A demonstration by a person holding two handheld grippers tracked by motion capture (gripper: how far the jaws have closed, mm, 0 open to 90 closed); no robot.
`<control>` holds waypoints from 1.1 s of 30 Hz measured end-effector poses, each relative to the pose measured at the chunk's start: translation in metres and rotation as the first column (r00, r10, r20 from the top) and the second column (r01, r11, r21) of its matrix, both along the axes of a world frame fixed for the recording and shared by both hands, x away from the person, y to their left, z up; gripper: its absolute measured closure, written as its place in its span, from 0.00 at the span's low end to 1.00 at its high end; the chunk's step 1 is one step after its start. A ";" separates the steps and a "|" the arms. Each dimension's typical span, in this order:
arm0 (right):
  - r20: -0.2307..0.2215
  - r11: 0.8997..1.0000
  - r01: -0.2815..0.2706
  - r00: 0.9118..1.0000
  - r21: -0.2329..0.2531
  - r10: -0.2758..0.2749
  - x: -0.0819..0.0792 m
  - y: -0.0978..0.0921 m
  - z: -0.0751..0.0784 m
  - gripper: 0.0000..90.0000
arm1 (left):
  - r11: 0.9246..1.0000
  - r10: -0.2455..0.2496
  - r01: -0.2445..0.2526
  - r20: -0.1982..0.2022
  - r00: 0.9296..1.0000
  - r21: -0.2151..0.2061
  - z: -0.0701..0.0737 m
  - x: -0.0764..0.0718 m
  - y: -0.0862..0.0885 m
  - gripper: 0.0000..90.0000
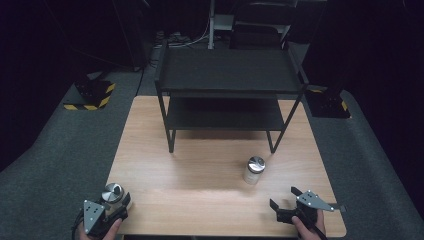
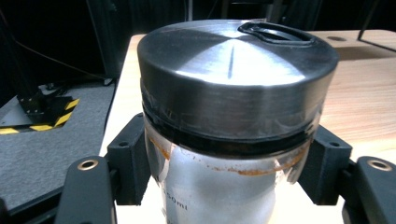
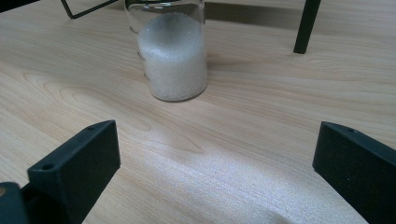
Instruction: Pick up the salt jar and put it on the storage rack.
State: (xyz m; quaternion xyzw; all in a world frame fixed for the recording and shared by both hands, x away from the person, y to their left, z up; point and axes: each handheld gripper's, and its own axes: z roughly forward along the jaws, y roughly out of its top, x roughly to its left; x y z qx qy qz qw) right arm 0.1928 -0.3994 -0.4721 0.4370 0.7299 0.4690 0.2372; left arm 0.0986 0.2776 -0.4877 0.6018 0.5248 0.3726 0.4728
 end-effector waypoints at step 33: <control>-0.001 1.000 -0.001 1.000 0.015 0.001 0.001 -0.003 -0.001 0.00 | 0.986 -0.168 0.168 0.046 0.985 0.012 0.062 0.050 -0.078 0.35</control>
